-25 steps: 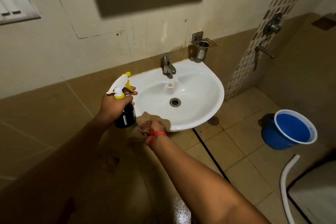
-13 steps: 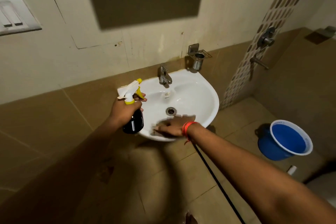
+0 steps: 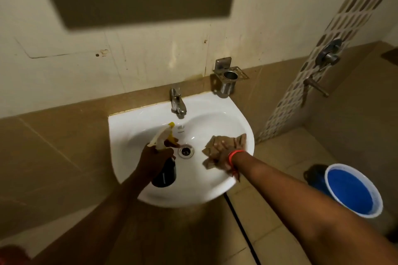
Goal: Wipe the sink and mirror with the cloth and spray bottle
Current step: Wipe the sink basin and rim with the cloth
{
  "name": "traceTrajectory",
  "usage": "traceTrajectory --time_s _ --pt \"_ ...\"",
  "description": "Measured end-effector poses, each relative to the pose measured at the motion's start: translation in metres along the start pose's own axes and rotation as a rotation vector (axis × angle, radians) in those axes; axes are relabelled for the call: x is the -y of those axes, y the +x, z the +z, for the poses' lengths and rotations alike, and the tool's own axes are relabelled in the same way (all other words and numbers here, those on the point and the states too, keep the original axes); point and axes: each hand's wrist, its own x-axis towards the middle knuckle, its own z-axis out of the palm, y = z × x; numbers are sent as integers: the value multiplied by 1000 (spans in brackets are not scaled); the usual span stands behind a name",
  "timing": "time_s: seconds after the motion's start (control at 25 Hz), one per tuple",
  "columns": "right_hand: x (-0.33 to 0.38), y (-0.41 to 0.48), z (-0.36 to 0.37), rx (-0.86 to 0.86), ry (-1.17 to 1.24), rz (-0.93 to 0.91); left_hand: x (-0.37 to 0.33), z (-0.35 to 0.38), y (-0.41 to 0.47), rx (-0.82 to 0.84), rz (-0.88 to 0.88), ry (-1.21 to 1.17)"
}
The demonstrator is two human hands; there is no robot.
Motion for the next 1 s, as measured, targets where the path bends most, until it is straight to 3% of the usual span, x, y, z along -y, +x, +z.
traceTrajectory --time_s 0.04,0.2,0.28,0.48,0.56,0.68,0.76,1.0 --pt "-18 22 -5 -62 -79 22 0 14 9 -15 -35 -18" --pt "-60 39 -18 -595 -217 28 5 50 40 -22 -31 -17" --pt "-66 46 -18 -714 -34 72 0 56 47 -6 -9 -24" --pt "-96 58 -51 -742 589 92 -9 71 59 -132 -130 4" --pt "-98 62 -49 -754 627 86 -11 72 60 -151 -133 16" --pt "-70 79 -43 -849 529 289 -14 57 53 -139 -36 5" --pt "-33 98 -61 -935 565 331 -8 36 46 -145 30 15" --pt "83 121 -75 -983 420 -172 13 -30 33 -275 68 11"
